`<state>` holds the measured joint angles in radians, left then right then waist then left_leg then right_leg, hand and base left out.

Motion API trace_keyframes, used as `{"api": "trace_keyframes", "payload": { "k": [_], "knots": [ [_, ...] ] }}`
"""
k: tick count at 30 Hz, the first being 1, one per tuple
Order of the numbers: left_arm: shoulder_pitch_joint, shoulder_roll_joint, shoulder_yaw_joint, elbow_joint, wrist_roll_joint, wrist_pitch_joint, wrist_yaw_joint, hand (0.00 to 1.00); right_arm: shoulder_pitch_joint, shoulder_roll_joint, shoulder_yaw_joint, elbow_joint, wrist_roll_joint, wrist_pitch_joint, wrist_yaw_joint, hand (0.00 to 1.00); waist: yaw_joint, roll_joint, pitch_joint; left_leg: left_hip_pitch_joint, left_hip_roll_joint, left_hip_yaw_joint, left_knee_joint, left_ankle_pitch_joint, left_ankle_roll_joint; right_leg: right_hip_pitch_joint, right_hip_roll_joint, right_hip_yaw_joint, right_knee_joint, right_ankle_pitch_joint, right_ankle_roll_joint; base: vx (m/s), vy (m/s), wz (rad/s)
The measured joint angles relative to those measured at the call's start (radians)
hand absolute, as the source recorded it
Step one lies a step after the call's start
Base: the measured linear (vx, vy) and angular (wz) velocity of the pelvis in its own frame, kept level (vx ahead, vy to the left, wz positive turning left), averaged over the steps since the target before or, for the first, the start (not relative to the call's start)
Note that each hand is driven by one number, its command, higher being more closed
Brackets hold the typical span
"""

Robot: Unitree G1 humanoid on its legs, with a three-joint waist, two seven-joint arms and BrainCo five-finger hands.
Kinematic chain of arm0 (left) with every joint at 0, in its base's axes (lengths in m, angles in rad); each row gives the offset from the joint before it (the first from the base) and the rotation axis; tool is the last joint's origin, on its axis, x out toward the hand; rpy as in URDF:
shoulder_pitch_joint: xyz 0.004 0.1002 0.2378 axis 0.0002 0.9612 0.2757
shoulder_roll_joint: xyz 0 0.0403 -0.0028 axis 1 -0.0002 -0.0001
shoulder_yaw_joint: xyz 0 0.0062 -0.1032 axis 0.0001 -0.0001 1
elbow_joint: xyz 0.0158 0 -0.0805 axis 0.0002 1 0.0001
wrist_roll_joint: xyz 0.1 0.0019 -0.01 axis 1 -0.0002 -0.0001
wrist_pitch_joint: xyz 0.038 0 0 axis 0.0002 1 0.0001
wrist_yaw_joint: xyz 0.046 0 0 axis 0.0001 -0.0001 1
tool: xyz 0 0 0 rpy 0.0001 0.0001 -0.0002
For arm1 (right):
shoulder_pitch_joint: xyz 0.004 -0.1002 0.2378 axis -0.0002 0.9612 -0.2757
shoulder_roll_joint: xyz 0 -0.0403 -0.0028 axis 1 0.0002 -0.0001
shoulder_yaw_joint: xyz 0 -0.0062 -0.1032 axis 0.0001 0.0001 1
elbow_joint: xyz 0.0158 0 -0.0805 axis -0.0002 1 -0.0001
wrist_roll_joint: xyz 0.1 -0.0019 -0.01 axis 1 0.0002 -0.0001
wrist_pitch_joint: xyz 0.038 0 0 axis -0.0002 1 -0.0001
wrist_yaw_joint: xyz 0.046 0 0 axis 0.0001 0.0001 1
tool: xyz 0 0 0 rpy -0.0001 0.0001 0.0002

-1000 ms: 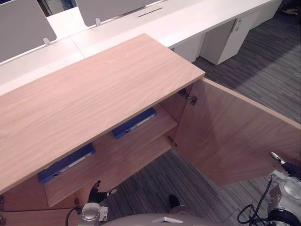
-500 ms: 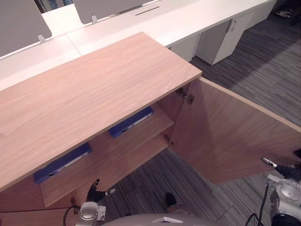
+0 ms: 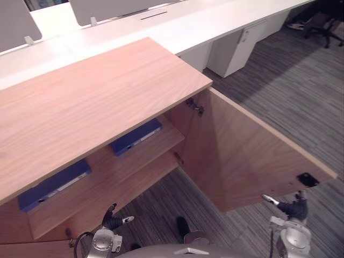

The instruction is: Walk over to the cabinet, pick up the folder, carry it to the office cabinet, place the folder inside the office cabinet, then close the office cabinet door

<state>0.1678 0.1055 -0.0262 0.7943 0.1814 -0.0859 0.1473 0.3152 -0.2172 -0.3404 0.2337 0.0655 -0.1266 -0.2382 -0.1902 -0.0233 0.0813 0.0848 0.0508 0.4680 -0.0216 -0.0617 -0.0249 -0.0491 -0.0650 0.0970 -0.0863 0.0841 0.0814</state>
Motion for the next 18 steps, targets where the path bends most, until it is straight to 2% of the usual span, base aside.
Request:
{"api": "trace_keyframes", "payload": {
  "k": [4, 10, 14, 16, 18],
  "knots": [
    [-0.01, -0.001, -0.025, 0.001, 0.0, 0.001, 0.002, 0.0, 0.04, 0.023, 0.108, -0.03, -0.033, -0.011, 0.002, 0.0, 0.02, -0.009, 0.001, -0.003, -0.005, -0.002, -0.003, 0.0, -0.001, -0.025, -0.004, -0.009, 0.007, 0.028, -0.005, -0.12, -0.051, -0.45],
    [-0.036, -0.003, -0.038, 0.001, 0.001, 0.001, 0.021, 0.0, 0.102, 0.047, 0.238, -0.031, -0.032, -0.012, 0.012, 0.0, 0.025, -0.01, 0.0, -0.005, -0.006, -0.041, -0.041, 0.027, -0.005, -0.046, -0.001, -0.042, 0.027, 0.033, -0.006, -0.08, -0.039, -0.09],
    [-0.038, -0.009, -0.058, 0.003, 0.029, 0.001, 0.023, 0.0, 0.154, 0.037, 0.376, -0.028, -0.031, -0.011, 0.017, 0.0, 0.027, -0.012, 0.001, -0.005, -0.001, -0.058, -0.062, 0.05, -0.008, -0.057, 0.009, -0.058, 0.035, 0.033, -0.006, -0.04, -0.041, -0.04],
    [-0.038, -0.009, -0.065, 0.003, 0.041, 0.001, 0.023, 0.0, 0.15, 0.025, 0.448, -0.023, -0.032, -0.011, 0.036, 0.0, 0.037, -0.012, 0.002, -0.005, 0.002, -0.059, -0.062, 0.052, -0.009, -0.058, 0.012, -0.06, 0.036, 0.033, -0.006, -0.03, -0.031, -0.03],
    [-0.055, -0.009, -0.075, 0.003, 0.06, 0.001, 0.025, 0.0, 0.135, -0.005, 0.582, -0.021, -0.043, -0.009, 0.091, 0.0, 0.069, -0.014, 0.002, -0.01, 0.007, -0.068, -0.062, 0.056, -0.007, -0.058, 0.016, -0.064, 0.037, 0.033, -0.006, -0.03, -0.03, 0.11]
  ]
}}
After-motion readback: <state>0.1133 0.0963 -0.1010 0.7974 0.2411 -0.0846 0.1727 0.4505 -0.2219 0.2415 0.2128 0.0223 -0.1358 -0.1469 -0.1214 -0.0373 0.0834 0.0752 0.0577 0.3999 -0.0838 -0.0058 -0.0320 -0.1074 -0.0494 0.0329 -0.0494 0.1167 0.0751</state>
